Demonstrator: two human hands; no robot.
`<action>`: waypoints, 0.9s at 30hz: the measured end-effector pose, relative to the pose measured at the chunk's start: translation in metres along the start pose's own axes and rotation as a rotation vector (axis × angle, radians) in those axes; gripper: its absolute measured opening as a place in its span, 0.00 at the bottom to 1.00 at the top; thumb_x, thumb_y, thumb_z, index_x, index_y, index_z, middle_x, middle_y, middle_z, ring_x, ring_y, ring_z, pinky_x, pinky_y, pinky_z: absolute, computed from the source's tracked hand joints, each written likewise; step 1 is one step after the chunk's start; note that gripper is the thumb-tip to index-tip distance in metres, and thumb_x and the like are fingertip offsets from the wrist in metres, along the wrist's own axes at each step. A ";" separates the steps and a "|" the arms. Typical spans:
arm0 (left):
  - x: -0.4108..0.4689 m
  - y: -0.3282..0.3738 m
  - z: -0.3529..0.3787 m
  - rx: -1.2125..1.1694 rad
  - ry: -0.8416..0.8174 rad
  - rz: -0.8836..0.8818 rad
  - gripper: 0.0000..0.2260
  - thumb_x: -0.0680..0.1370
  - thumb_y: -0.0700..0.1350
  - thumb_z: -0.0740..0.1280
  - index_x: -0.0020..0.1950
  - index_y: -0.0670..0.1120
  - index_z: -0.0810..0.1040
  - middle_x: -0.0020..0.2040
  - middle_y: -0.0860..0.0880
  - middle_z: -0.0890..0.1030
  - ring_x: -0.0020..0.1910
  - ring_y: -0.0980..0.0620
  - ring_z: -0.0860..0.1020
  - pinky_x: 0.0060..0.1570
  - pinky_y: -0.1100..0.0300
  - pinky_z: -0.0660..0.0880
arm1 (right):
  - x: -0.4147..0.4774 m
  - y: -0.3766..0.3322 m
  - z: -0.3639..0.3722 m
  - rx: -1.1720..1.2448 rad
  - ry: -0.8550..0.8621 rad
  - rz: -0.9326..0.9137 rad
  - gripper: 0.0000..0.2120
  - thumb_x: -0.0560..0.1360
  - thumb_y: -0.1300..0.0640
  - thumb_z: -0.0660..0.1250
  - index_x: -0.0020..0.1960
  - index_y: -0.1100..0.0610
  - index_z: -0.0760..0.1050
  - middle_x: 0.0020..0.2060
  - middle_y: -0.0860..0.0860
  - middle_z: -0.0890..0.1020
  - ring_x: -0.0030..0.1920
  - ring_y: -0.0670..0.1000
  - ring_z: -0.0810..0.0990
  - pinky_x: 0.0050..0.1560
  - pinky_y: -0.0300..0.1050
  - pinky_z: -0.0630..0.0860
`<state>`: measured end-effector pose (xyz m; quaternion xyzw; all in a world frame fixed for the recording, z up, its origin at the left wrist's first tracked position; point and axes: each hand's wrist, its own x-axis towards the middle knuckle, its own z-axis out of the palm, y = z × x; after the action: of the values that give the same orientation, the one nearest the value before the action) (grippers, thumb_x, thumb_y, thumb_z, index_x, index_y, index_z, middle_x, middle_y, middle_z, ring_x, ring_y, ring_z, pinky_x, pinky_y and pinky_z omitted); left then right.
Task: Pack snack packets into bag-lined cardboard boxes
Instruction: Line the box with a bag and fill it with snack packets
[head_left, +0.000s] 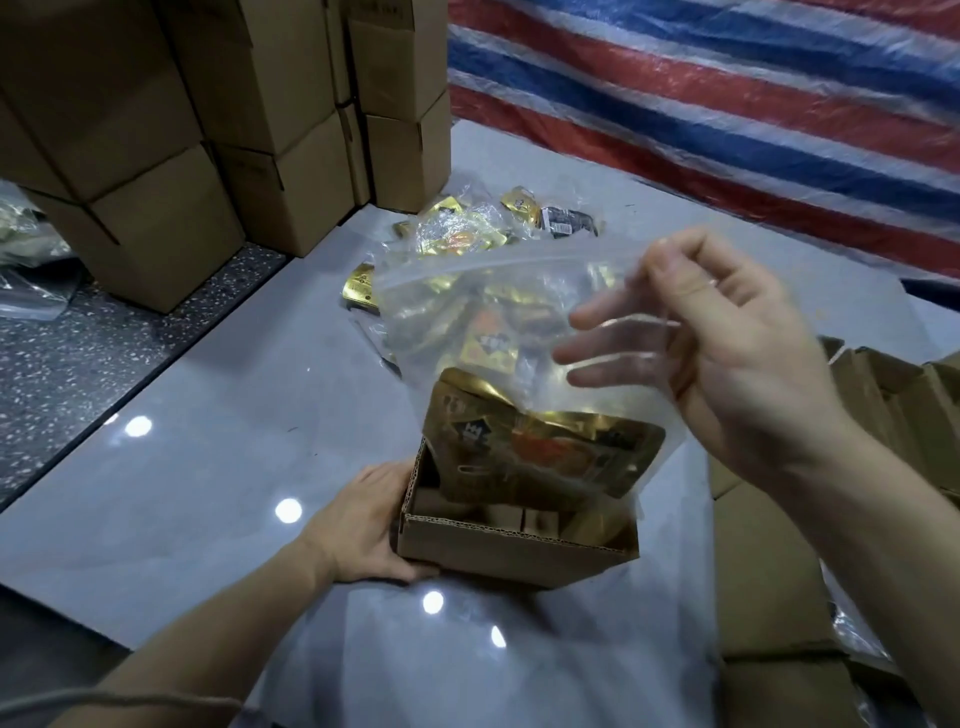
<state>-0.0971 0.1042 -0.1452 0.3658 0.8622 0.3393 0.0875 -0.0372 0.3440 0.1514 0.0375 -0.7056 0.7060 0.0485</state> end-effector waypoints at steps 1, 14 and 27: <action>0.000 0.001 -0.001 -0.006 -0.002 0.002 0.37 0.60 0.68 0.78 0.63 0.54 0.73 0.58 0.74 0.67 0.58 0.76 0.66 0.61 0.75 0.59 | 0.000 0.006 0.000 -0.007 -0.001 0.004 0.10 0.78 0.51 0.61 0.46 0.58 0.70 0.39 0.58 0.86 0.40 0.64 0.86 0.40 0.56 0.84; -0.001 0.003 -0.005 -0.040 0.001 -0.007 0.34 0.61 0.68 0.77 0.62 0.56 0.71 0.54 0.71 0.68 0.54 0.69 0.67 0.62 0.74 0.59 | -0.012 0.078 -0.020 -0.387 0.264 0.088 0.10 0.78 0.70 0.65 0.43 0.59 0.78 0.37 0.51 0.83 0.41 0.47 0.84 0.46 0.42 0.78; 0.000 0.002 -0.003 -0.005 0.012 0.037 0.37 0.62 0.66 0.77 0.66 0.51 0.75 0.59 0.61 0.75 0.60 0.59 0.73 0.66 0.69 0.61 | -0.022 0.058 -0.016 -1.061 -0.562 0.321 0.12 0.76 0.50 0.71 0.37 0.54 0.77 0.34 0.44 0.82 0.35 0.39 0.76 0.39 0.43 0.71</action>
<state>-0.0977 0.1036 -0.1415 0.3795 0.8549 0.3453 0.0770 -0.0223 0.3601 0.0907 0.0860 -0.9429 0.2210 -0.2339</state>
